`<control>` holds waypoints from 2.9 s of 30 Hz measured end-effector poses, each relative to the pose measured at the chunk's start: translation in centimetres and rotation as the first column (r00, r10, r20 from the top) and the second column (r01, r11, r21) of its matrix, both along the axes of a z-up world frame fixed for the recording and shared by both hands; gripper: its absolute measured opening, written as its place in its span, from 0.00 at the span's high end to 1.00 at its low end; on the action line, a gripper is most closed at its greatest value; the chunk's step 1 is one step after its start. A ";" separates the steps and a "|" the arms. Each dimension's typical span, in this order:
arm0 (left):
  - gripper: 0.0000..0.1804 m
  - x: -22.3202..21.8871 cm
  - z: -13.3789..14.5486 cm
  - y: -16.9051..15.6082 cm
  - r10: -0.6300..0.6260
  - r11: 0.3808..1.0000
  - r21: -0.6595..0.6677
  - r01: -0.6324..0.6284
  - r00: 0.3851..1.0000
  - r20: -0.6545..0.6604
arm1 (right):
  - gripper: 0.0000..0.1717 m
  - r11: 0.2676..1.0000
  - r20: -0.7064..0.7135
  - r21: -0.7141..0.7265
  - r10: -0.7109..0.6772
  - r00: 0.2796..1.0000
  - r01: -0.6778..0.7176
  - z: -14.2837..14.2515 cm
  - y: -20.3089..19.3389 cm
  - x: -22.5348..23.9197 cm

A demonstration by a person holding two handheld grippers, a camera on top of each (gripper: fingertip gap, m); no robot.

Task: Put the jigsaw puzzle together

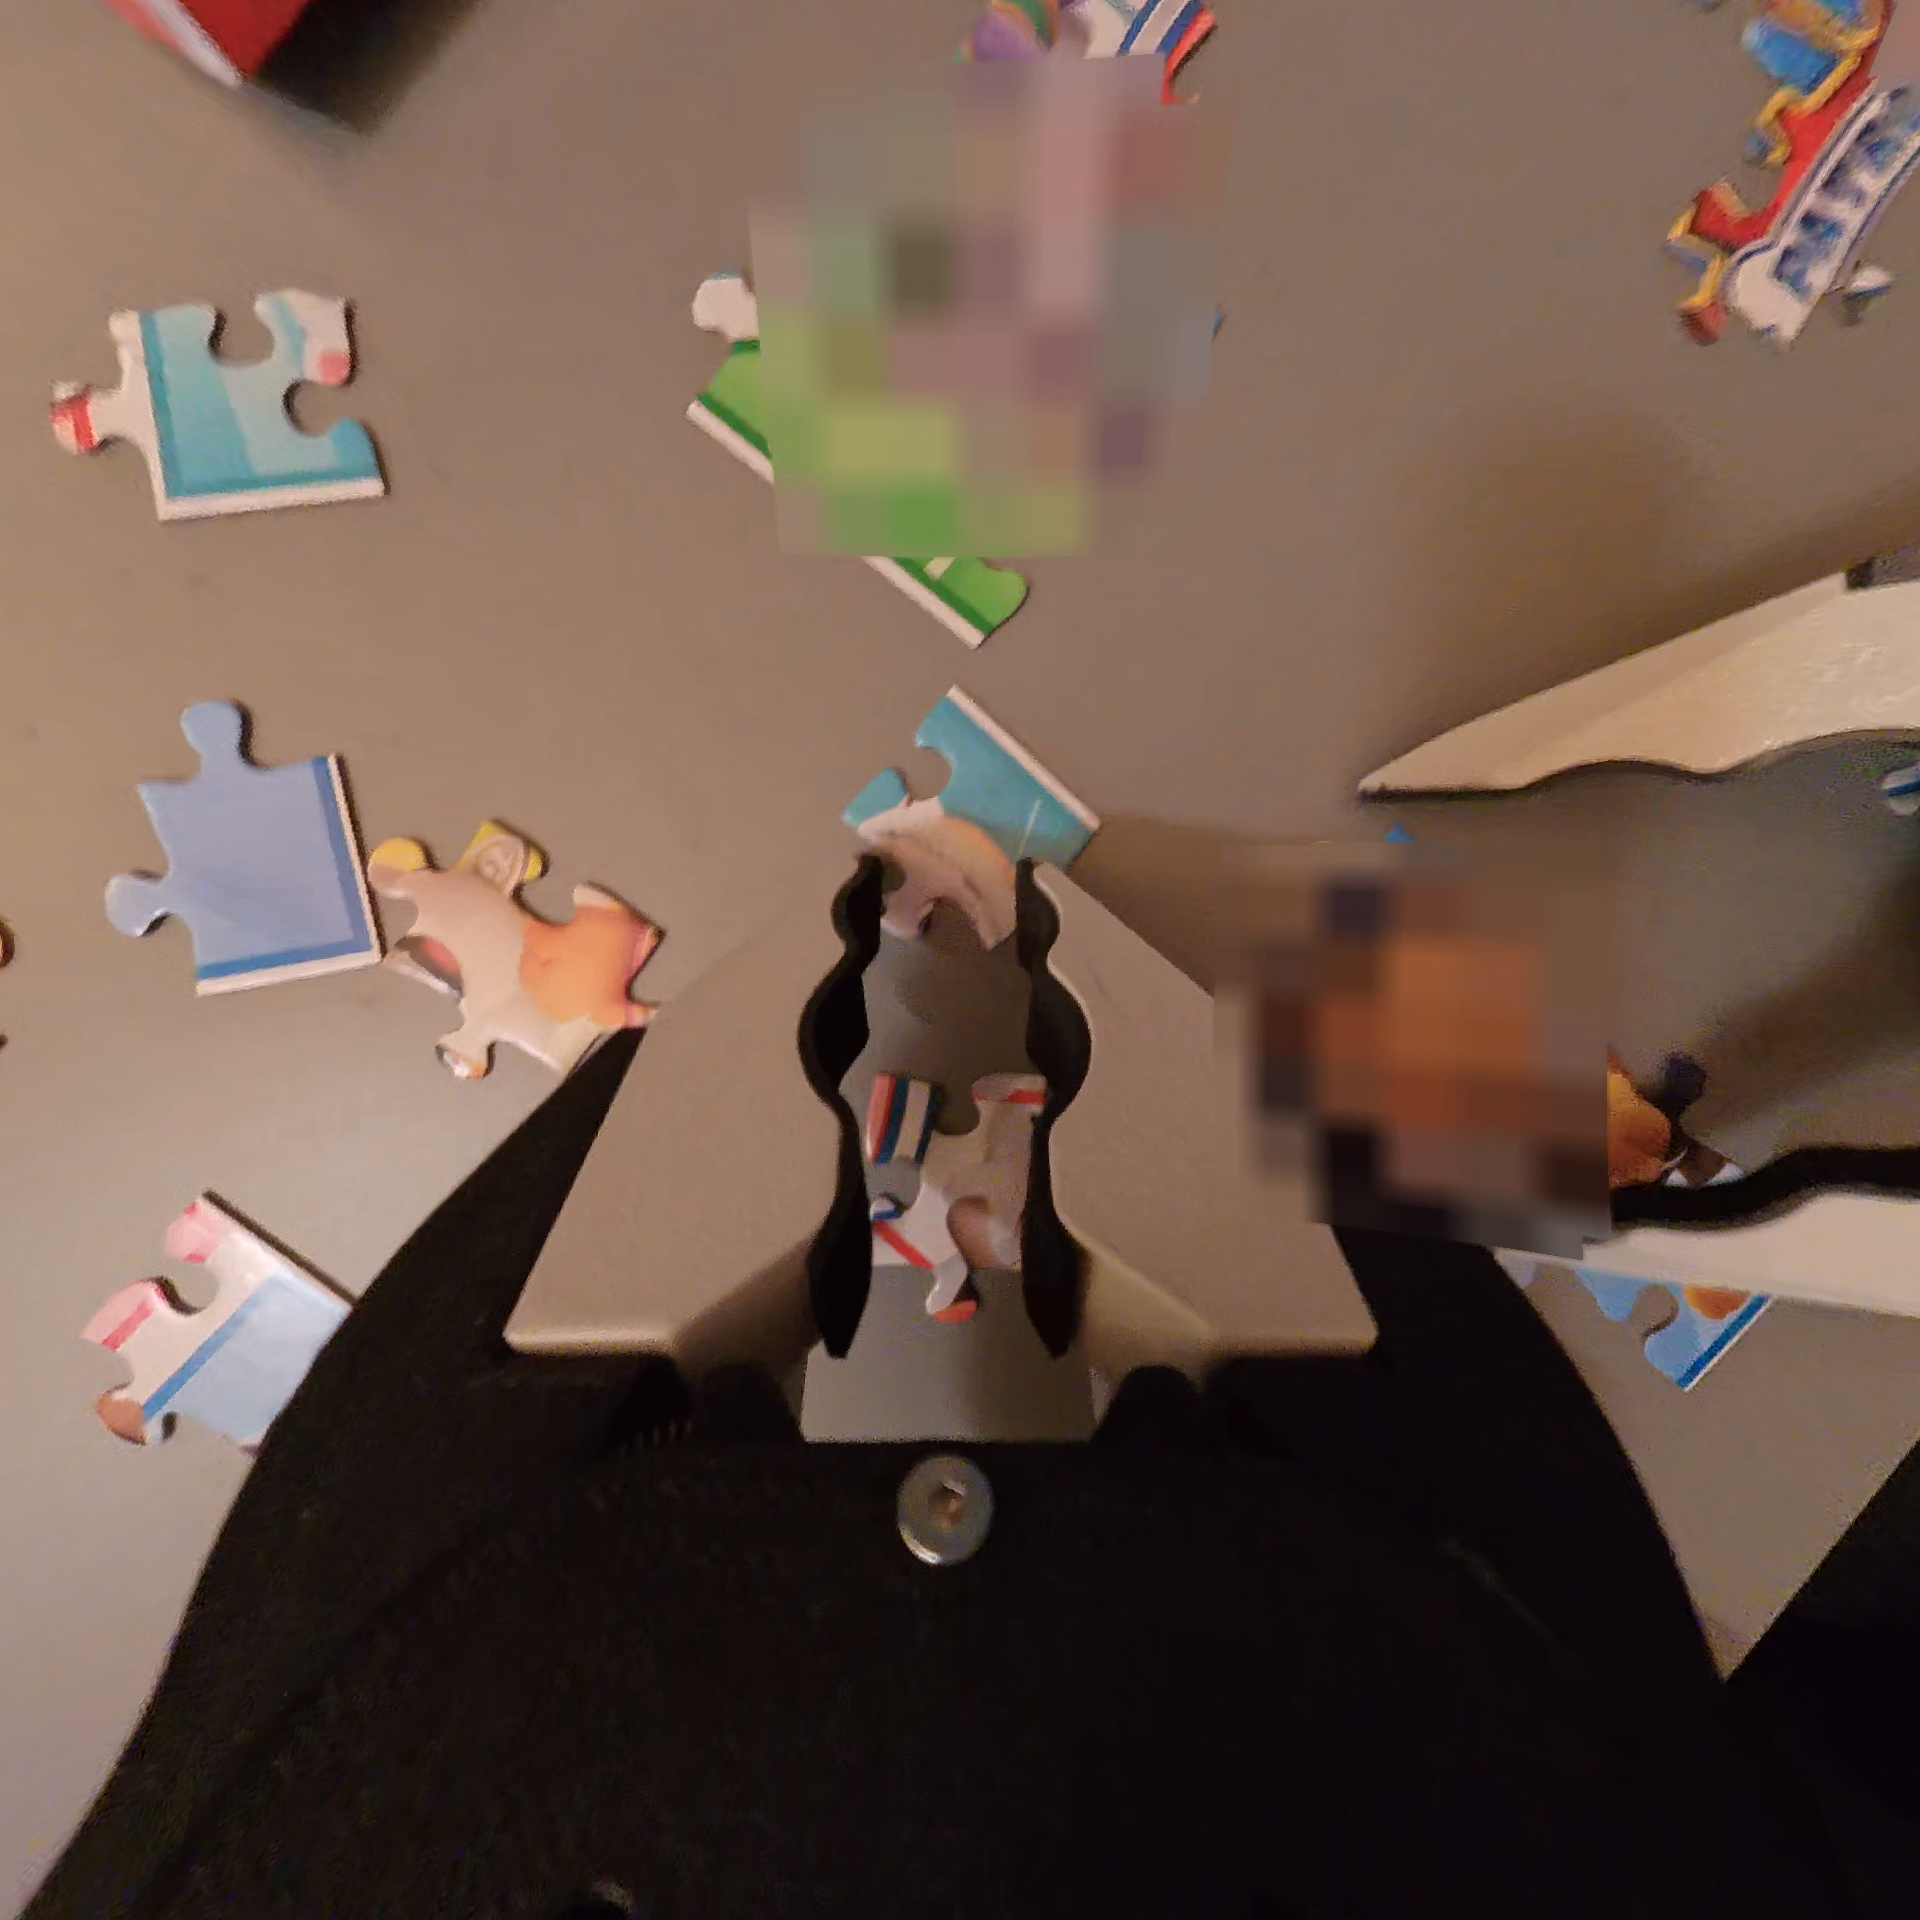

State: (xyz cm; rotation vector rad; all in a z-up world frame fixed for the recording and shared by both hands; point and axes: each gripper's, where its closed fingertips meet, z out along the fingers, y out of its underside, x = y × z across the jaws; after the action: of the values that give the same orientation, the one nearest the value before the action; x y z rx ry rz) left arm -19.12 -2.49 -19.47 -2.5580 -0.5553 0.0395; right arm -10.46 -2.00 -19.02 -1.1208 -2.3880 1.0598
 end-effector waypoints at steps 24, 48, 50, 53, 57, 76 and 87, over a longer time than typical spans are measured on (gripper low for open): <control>0.83 1.2 1.3 0.8 -0.049 0.993 0.115 0.041 0.997 0.067 | 0.64 0.997 0.024 0.065 -0.030 0.999 0.028 -0.1 6.6 -3.2; 0.79 5.9 1.0 2.9 -0.250 0.955 0.224 0.195 0.934 0.255 | 0.89 0.970 0.020 0.136 0.202 0.979 -0.203 0.8 10.5 -4.3; 0.79 5.9 1.0 2.9 -0.250 0.955 0.227 0.193 0.934 0.257 | 0.91 0.948 0.032 0.146 0.280 0.960 -0.281 0.5 10.4 -4.3; 0.79 5.9 1.0 2.9 -0.249 0.955 0.229 0.192 0.933 0.258 | 0.91 0.930 0.057 0.144 0.334 0.941 -0.339 -0.1 10.5 -4.7; 0.79 5.9 1.0 2.9 -0.251 0.953 0.235 0.191 0.932 0.262 | 0.90 0.919 0.082 0.077 0.380 0.921 -0.386 -0.1 10.0 -4.8; 0.79 4.8 3.1 3.3 -0.237 0.927 0.344 0.151 0.946 0.223 | 0.97 0.902 0.040 0.126 0.412 0.911 -0.413 -0.1 9.2 -5.2; 0.78 3.5 3.6 3.1 -0.192 0.920 0.379 0.103 0.960 0.205 | 1.00 0.893 0.014 0.130 0.432 0.902 -0.430 0.7 9.2 -6.3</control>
State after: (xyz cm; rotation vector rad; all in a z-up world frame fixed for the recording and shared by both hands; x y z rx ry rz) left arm -15.65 0.61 -15.90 -2.2402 -0.4080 -0.3952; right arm -16.77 7.23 -18.35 -0.5415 -2.7207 1.0090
